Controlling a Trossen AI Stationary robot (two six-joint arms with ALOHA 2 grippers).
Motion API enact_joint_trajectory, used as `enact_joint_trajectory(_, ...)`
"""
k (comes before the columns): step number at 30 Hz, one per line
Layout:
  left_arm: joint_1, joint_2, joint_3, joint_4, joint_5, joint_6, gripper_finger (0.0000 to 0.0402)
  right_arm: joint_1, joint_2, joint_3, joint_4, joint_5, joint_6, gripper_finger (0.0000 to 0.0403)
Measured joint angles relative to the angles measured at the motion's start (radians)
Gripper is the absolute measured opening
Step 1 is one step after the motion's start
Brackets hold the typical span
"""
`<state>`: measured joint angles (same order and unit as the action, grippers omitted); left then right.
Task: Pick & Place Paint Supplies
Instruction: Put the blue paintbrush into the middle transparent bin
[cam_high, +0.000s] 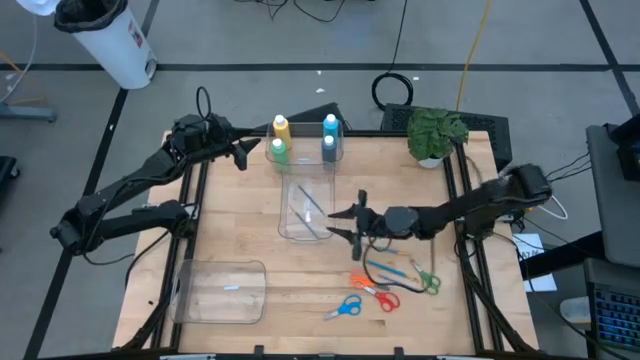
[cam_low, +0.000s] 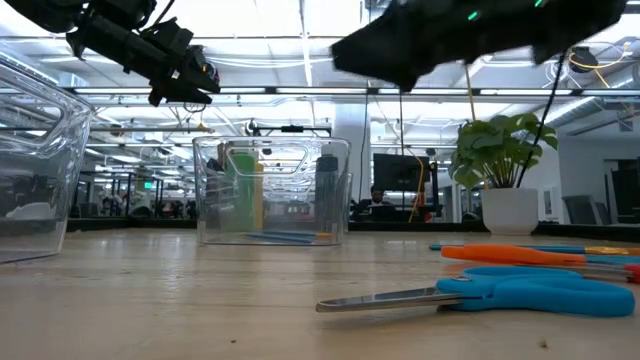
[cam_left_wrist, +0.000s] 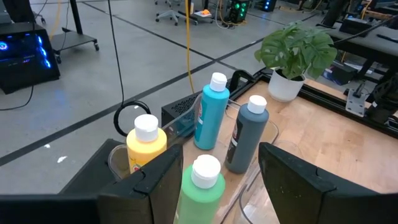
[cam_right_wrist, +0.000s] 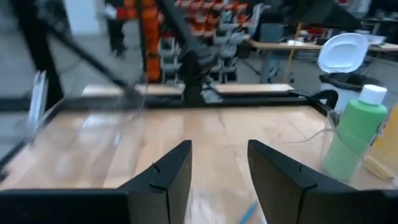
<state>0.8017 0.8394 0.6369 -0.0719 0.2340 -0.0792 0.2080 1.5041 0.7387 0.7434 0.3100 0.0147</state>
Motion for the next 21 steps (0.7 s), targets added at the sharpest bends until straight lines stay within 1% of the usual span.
enact_joint_trajectory(5,0.000,0.000,0.000,0.000,0.000,0.000,0.0214,0.071,-0.187,0.000,-0.340,0.000,-0.002,0.0146)
enact_joint_trajectory(10,0.000,0.000,0.000,0.000,0.000,0.000,0.0214,0.148,-0.318,0.000,-0.632,0.000,0.042,0.0144)
enact_joint_trajectory(15,0.000,0.000,0.000,0.000,0.000,0.000,0.0214,0.211,-0.398,0.000,-0.846,0.001,0.119,0.0144)
enact_joint_trajectory(21,0.000,0.000,0.000,0.000,0.000,0.000,0.0214,0.268,-0.428,0.000,-1.055,0.002,0.211,0.0144)
